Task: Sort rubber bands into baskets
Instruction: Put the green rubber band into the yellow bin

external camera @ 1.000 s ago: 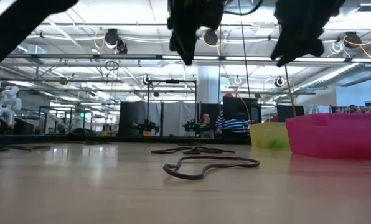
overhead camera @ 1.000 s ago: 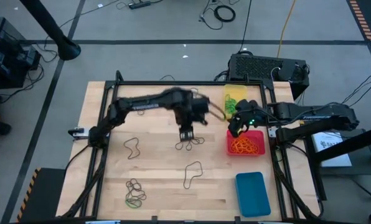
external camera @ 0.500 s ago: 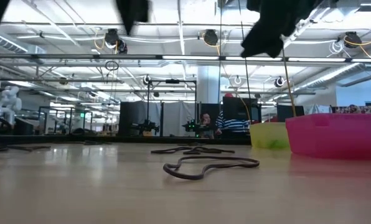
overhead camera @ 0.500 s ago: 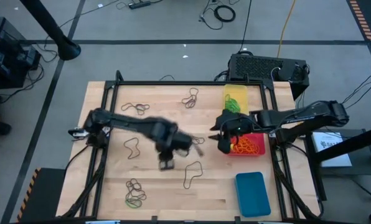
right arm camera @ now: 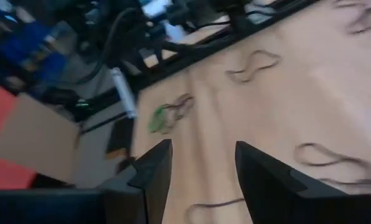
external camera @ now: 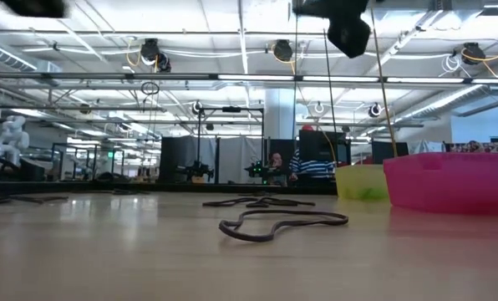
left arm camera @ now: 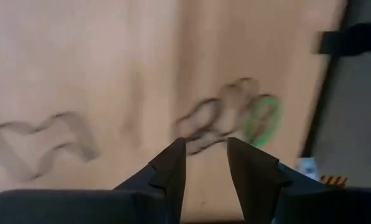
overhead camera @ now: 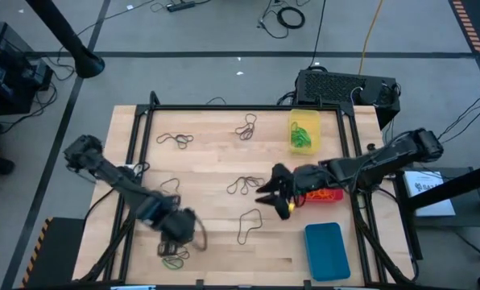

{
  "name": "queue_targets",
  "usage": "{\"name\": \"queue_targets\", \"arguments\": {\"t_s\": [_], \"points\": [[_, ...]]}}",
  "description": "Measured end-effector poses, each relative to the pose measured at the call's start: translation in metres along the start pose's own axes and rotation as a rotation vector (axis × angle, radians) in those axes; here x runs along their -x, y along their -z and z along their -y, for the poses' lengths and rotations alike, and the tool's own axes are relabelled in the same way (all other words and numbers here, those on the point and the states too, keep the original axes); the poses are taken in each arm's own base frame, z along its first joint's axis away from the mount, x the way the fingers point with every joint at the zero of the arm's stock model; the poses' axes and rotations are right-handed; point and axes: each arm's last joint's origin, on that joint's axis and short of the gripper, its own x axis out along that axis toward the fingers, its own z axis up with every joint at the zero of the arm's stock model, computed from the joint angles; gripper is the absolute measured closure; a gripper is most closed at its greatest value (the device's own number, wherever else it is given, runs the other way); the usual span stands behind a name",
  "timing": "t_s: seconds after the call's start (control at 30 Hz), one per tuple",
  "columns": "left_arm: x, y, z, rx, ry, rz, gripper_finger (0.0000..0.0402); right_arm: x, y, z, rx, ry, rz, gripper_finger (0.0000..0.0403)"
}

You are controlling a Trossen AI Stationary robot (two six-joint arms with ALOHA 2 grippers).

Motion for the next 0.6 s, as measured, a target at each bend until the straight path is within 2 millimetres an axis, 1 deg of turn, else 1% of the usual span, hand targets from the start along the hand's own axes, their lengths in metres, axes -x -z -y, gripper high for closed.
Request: {"name": "queue_targets", "arguments": {"t_s": [0.1, 0.2, 0.27, 0.33, 0.4, 0.47, 0.6], "points": [[-0.016, 0.024, 0.016, -0.029, 0.087, 0.069, 0.0277, -0.013, 0.008, -0.013, -0.043, -0.066, 0.029, 0.0234], [-0.034, 0.046, 0.033, -0.064, 0.146, 0.085, 0.0277, -0.026, 0.018, -0.028, -0.073, -0.057, 0.037, 0.0234], [-0.044, 0.061, 0.044, -0.089, 0.158, 0.068, 0.0277, -0.036, 0.022, -0.04, -0.086, -0.041, 0.052, 0.0234], [-0.054, 0.072, 0.054, -0.111, 0.175, 0.065, 0.0277, -0.048, 0.024, -0.051, -0.09, -0.026, 0.06, 0.0234], [-0.064, 0.083, 0.059, -0.118, 0.137, 0.084, 0.0277, -0.059, 0.023, -0.061, -0.088, -0.027, 0.055, 0.0234], [-0.071, 0.088, 0.062, -0.13, 0.073, 0.133, 0.0277, -0.07, 0.02, -0.07, -0.081, -0.036, 0.054, 0.0234], [-0.081, 0.092, 0.069, -0.156, 0.021, 0.186, 0.0277, -0.087, 0.013, -0.082, -0.051, -0.022, 0.024, 0.0234]]}}
